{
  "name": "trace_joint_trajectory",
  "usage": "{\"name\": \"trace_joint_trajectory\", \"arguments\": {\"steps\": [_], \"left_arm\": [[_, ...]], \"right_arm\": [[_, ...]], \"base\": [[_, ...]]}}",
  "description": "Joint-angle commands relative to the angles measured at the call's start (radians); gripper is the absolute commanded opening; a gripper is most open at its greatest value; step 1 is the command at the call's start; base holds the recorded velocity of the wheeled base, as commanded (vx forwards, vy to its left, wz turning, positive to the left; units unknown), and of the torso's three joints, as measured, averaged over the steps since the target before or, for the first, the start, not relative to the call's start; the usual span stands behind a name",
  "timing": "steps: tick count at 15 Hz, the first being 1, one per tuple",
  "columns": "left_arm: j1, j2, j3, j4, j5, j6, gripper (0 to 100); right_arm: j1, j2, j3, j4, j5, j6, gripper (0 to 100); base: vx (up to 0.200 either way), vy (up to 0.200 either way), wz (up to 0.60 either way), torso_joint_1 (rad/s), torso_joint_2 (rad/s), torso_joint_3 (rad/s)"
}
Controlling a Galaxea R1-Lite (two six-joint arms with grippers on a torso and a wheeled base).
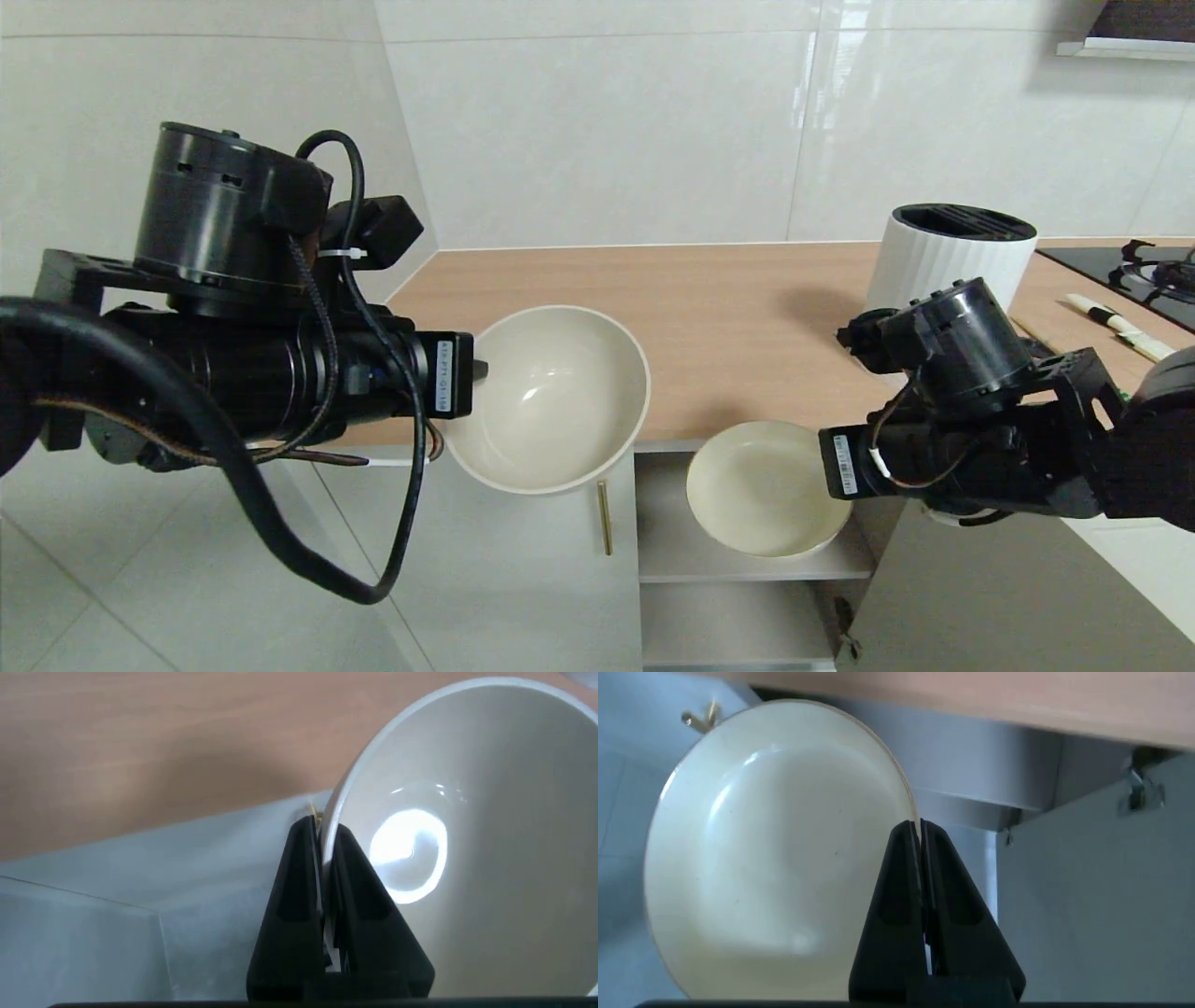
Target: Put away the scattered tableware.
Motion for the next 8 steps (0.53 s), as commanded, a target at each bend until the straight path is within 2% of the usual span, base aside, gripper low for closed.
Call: {"name": "trace_joint_trajectory", "arguments": {"steps": [1,2,4,8], "left_arm": [[-0.022,-0.005,0.016,0.000,0.004,0.000,0],[-0.025,-0.005,0.017,0.000,0.008,0.000,0],[-0.025,-0.010,0.016,-0.001,0.014,0.002,0],[-0.027,-0.013,0.016,0.000,0.014,0.002,0]], "right_arm": [[0.013,-0.036,0.060,-0.031,0.002,0.000,0],[0.038,-0.035,0.086,-0.042,0.002,0.002,0],[0.053,-0.033,0.135,-0.079,-0.002,0.008,0],[0.065,-0.017,0.212,-0.172,-0.015,0.006,0]], "base": [[0.000,0.000,0.00,0.000,0.00,0.000],[0.000,0.000,0.00,0.000,0.00,0.000],[0.000,0.000,0.00,-0.115,0.28,0.188],[0.000,0.000,0.00,-0.157,0.45,0.278]]}}
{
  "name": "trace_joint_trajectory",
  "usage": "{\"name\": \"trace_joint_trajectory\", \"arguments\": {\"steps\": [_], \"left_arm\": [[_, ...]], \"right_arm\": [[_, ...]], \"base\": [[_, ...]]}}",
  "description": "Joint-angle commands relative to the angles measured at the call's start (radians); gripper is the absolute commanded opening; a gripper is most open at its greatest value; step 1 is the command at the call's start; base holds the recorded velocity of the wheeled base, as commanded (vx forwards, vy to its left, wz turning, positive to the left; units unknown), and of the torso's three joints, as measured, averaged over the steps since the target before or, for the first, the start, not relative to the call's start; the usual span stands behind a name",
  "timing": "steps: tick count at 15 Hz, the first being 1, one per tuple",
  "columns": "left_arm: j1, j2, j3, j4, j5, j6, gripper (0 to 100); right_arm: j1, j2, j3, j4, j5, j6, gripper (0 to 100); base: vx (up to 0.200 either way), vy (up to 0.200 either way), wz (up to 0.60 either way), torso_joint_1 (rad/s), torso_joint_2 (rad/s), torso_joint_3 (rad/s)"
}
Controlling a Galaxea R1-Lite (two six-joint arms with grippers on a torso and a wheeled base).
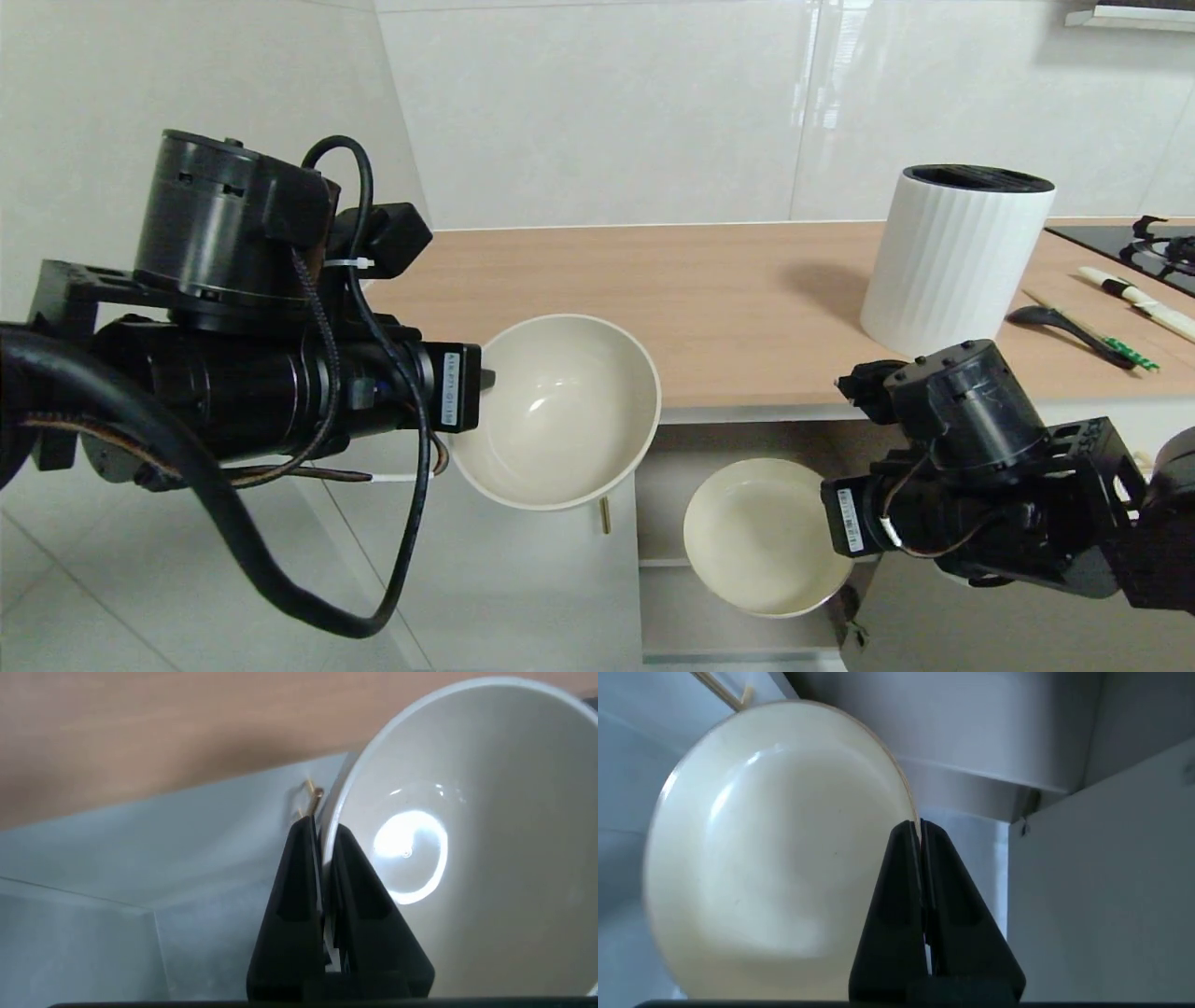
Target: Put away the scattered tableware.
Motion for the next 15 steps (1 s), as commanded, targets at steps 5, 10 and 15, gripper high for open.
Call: {"name": "trace_joint_trajectory", "arguments": {"steps": [5,10,15], "left_arm": [[-0.003,-0.007,0.008,0.001,0.001,0.001,0],[-0.007,-0.007,0.008,0.001,0.001,0.001,0],[-0.009,-0.004,0.008,0.001,0.001,0.001,0]], "right_arm": [[0.008,0.127,0.115,-0.158,-0.017,0.001,0],[0.017,0.189,0.132,-0.224,-0.017,0.006,0],[0.018,0.230,0.140,-0.255,-0.017,0.006,0]], "base": [[0.000,0.000,0.00,-0.149,0.47,0.321],[0.000,0.000,0.00,-0.104,0.46,0.347],[0.000,0.000,0.00,-0.041,0.36,0.319]]}}
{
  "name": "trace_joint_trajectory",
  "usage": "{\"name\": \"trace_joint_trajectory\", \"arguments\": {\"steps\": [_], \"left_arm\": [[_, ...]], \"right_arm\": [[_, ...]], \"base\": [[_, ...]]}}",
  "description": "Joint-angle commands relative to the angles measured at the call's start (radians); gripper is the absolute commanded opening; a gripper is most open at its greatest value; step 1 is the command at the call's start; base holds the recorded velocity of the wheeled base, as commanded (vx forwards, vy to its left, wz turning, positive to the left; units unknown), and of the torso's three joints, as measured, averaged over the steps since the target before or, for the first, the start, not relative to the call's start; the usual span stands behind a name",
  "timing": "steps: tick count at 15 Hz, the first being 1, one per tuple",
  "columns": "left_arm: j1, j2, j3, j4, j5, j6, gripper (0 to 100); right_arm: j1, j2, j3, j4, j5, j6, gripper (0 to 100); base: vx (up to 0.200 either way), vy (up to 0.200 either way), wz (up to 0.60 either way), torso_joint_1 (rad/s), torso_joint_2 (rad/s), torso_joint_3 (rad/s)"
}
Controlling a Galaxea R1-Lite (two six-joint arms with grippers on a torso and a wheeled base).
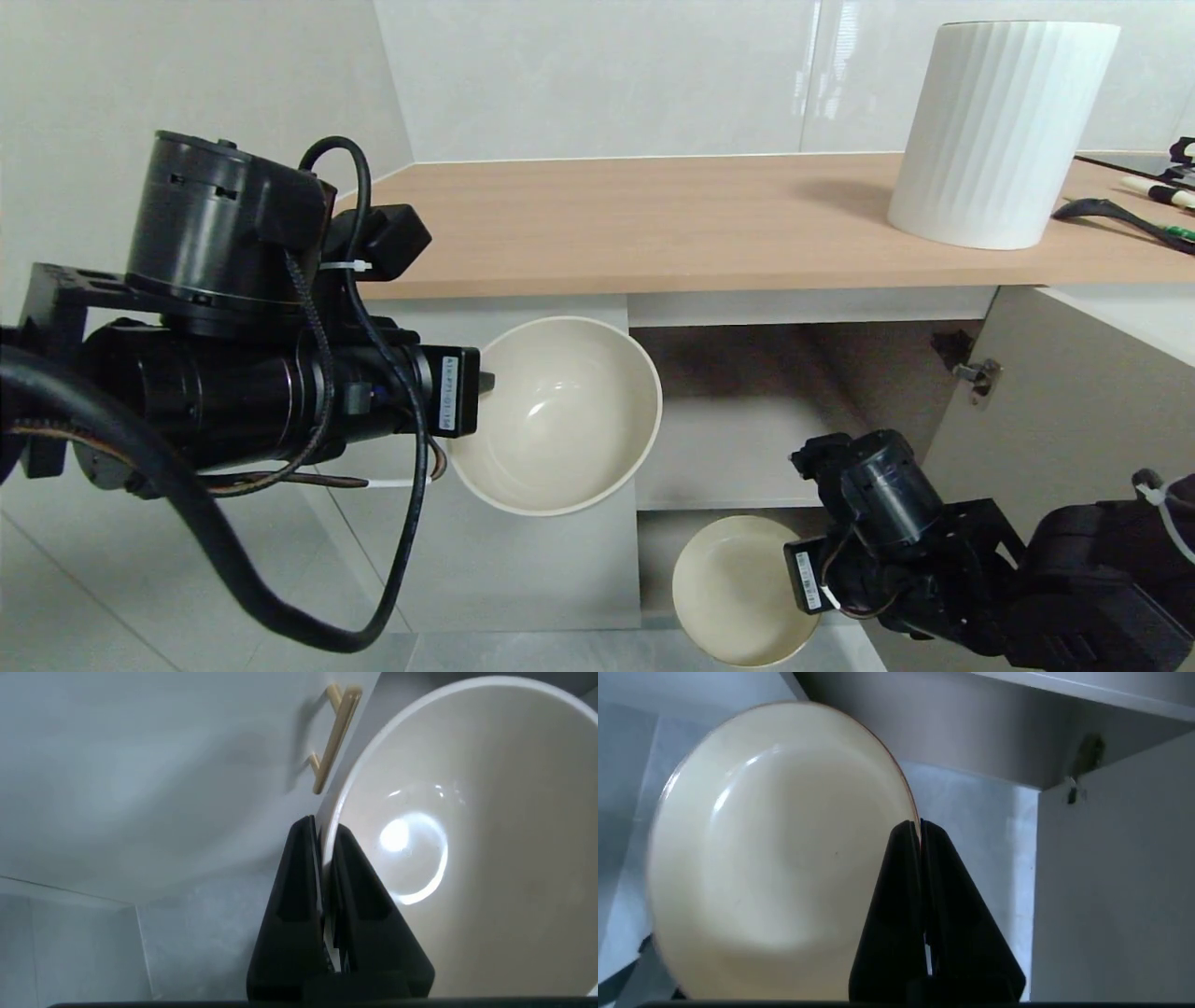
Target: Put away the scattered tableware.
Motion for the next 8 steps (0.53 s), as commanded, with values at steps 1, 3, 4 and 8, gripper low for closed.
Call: {"name": "trace_joint_trajectory", "arguments": {"steps": [1,3,4,8], "left_arm": [[0.000,0.004,0.002,0.000,0.000,-0.001,0],[0.000,0.003,0.003,0.000,0.000,-0.002,0],[0.000,0.001,0.003,0.000,0.000,-0.002,0],[-0.006,0.001,0.003,0.000,-0.001,-0.001,0]], "right_arm": [[0.000,0.025,0.006,-0.006,0.002,0.000,0],[0.000,0.026,0.017,-0.022,0.003,0.000,0],[-0.006,0.036,0.009,-0.032,0.008,0.003,0],[-0.070,0.181,-0.043,-0.233,0.008,0.077,0]], "base": [[0.000,0.000,0.00,-0.017,0.09,0.105],[0.000,0.000,0.00,-0.004,0.02,0.025],[0.000,0.000,0.00,0.000,0.00,0.000],[0.000,0.000,0.00,0.000,0.00,0.000]]}}
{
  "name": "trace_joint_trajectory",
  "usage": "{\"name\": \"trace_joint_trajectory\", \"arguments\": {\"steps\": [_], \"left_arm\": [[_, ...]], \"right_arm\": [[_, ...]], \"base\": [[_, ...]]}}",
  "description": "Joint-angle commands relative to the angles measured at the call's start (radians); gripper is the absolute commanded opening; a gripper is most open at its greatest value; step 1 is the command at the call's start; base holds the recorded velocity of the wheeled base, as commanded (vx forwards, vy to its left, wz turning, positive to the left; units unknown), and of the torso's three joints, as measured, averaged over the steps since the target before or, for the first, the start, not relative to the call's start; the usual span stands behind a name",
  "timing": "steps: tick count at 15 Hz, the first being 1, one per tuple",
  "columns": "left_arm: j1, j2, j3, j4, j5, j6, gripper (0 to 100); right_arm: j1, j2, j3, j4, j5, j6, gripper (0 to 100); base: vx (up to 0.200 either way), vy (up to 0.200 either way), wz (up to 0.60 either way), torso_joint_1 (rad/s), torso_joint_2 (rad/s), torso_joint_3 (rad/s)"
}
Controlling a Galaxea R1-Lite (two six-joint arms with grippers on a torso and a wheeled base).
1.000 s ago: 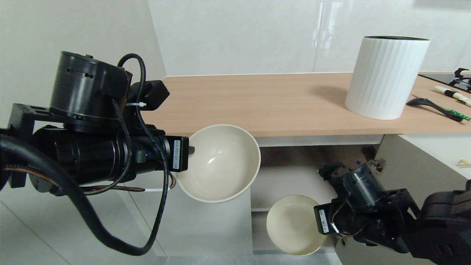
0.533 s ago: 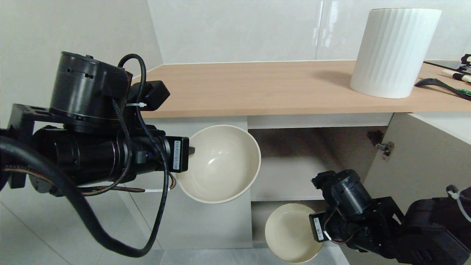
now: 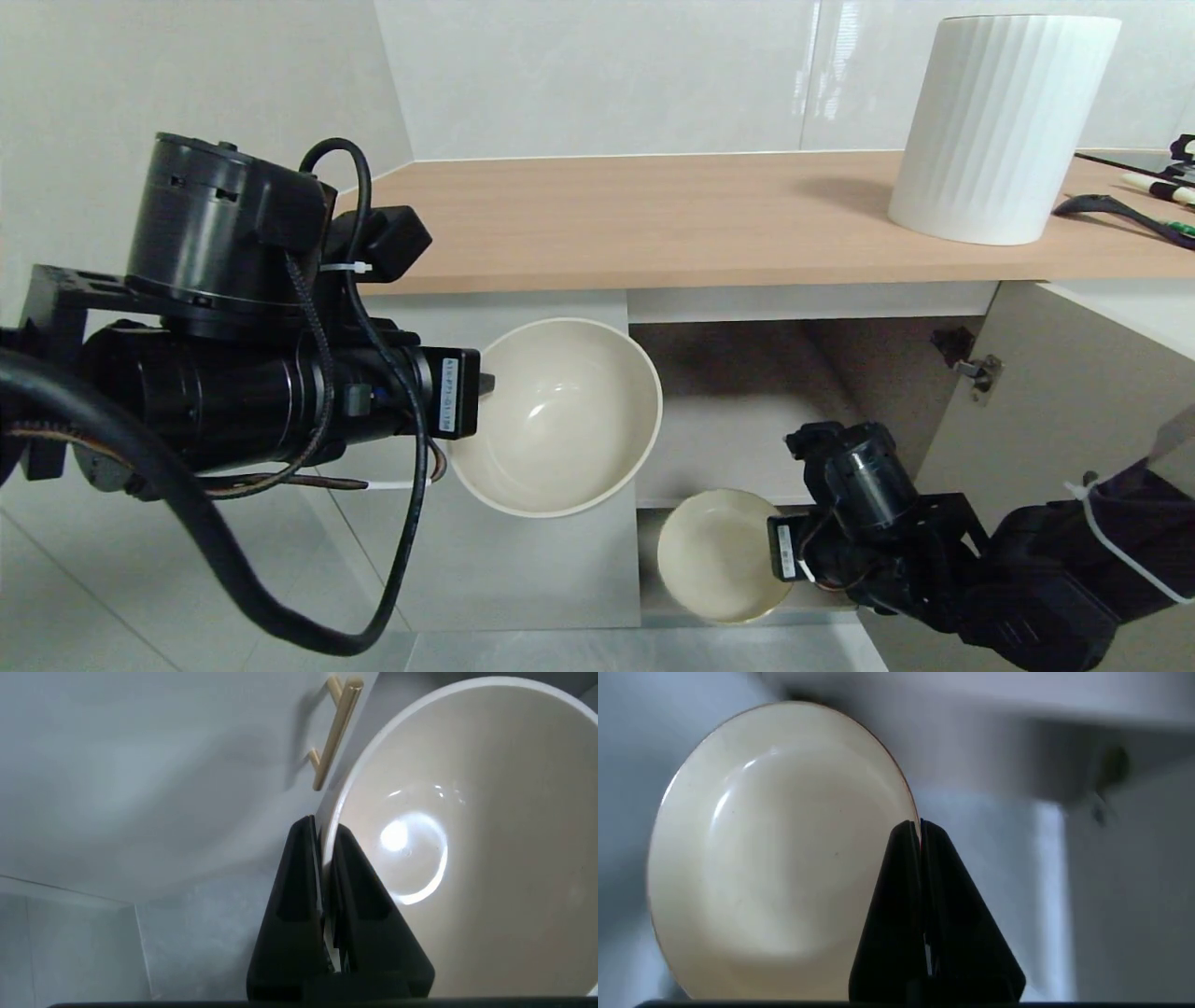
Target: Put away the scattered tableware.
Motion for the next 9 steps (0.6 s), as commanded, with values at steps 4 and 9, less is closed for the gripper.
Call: {"name": "trace_joint_trajectory", "arguments": {"steps": [4,9], "left_arm": [[-0.057,0.003,0.034,0.000,-0.003,0.001,0],[-0.069,0.021,0.054,0.002,-0.005,0.006,0]], "right_arm": [[-0.097,0.209,-0.115,-0.104,-0.003,0.009,0],[-0.143,0.291,-0.237,-0.108,-0.006,-0.034,0]], "base": [[0.000,0.000,0.00,0.000,0.00,0.000],[0.000,0.000,0.00,0.000,0.00,0.000]]}}
